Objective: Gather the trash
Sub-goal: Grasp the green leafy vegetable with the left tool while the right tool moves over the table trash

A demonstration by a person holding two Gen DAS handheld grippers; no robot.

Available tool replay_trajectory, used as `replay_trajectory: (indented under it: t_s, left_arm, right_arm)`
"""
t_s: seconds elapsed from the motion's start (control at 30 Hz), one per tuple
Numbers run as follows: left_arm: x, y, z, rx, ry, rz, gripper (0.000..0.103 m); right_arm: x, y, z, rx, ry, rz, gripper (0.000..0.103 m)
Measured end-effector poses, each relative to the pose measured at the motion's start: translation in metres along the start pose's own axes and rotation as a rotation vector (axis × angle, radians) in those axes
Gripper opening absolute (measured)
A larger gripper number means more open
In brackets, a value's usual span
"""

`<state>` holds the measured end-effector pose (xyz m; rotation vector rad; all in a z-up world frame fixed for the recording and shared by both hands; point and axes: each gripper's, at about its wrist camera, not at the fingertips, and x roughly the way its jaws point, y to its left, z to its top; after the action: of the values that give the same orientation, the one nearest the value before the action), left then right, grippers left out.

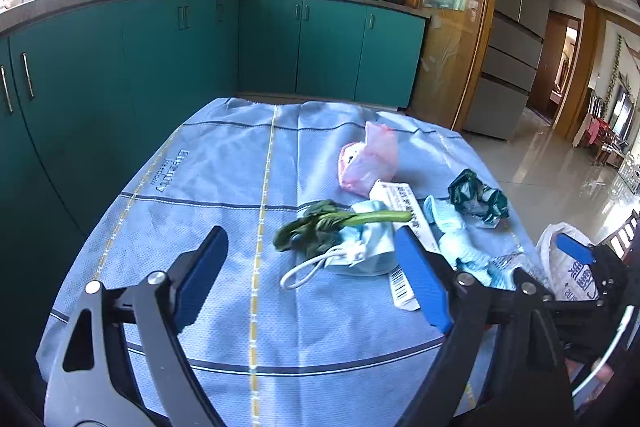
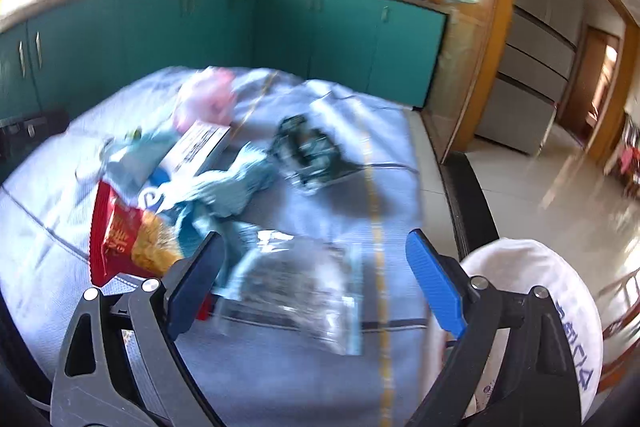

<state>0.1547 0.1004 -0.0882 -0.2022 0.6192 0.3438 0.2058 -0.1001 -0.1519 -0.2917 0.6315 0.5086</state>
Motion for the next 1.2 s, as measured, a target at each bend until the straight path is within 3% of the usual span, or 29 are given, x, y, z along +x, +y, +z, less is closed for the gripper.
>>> replay_trajectory:
  t_s: [0.27,0.4,0.47,0.53,0.6,0.67,0.73,0.87,0.9,0.93,1.03,1.13,1.2]
  left_arm:
    - [0.045,-0.011,-0.001,0.045,0.098,-0.077,0.09]
    - [0.078,-0.011,0.014,-0.044,0.168,-0.122,0.09]
    - [0.084,-0.014,0.017,-0.038,0.158,-0.122,0.089]
    - [0.085,-0.017,0.017,-0.004,0.155,-0.119,0.068]
    - [0.088,-0.017,0.014,0.016,0.171,-0.131,0.065]
    - [0.089,-0.015,0.013,0.03,0.17,-0.131,0.067]
    - [0.09,-0.017,0.014,0.054,0.159,-0.13,0.081]
    - [0.098,-0.029,0.019,0.15,0.133,-0.095,0.083]
    - [0.1,-0.032,0.02,0.171,0.128,-0.095,0.076]
    - [0.101,-0.033,0.02,0.184,0.13,-0.103,0.059]
    - [0.099,-0.034,0.021,0.214,0.12,-0.121,0.036]
    - [0.077,-0.027,0.022,0.213,0.046,-0.112,0.021]
    - [0.059,-0.017,0.024,0.181,0.006,-0.121,0.016]
  right_arm:
    - [0.016,0.006,-0.004,0.009,0.078,0.014,0.09]
    - [0.015,0.001,-0.006,0.026,0.081,0.024,0.09]
    - [0.015,0.001,-0.006,0.023,0.081,0.032,0.09]
    - [0.017,0.001,-0.006,0.024,0.083,0.038,0.09]
    - [0.017,0.0,-0.006,0.025,0.086,0.045,0.09]
    - [0.018,0.0,-0.005,0.025,0.088,0.045,0.09]
    - [0.019,0.001,-0.004,0.021,0.089,0.043,0.09]
    - [0.019,0.002,-0.004,0.019,0.089,0.044,0.09]
    - [0.019,0.001,-0.004,0.021,0.089,0.045,0.09]
    - [0.019,0.001,-0.004,0.022,0.089,0.046,0.09]
    - [0.02,0.002,-0.004,0.021,0.087,0.047,0.09]
    - [0.018,0.003,-0.004,0.01,0.078,0.046,0.09]
    - [0.017,0.007,-0.005,-0.004,0.073,0.049,0.079]
